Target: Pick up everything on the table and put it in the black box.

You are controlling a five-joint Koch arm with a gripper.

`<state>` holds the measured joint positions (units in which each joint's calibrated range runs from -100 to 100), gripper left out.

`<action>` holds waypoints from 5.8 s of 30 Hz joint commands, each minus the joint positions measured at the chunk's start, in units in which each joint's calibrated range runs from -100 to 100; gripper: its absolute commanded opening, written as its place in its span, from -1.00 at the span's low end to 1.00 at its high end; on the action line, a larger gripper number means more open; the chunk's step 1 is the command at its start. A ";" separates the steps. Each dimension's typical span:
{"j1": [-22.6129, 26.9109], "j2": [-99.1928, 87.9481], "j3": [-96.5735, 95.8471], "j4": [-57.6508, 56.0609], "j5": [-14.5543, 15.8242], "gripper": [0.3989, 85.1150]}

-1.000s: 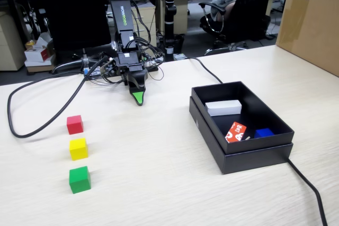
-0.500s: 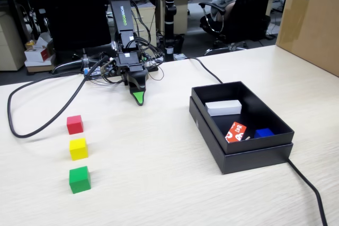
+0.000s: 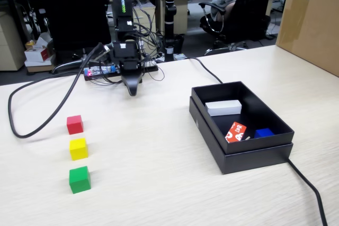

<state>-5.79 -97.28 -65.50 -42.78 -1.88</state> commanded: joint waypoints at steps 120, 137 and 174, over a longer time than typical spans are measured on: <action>23.98 89.77 95.05 -29.23 13.14 -0.78; 21.88 74.85 92.42 -29.32 13.19 -0.32; -10.79 91.26 78.10 -8.06 -11.97 0.11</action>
<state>-15.95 -6.28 10.00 -54.94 -13.16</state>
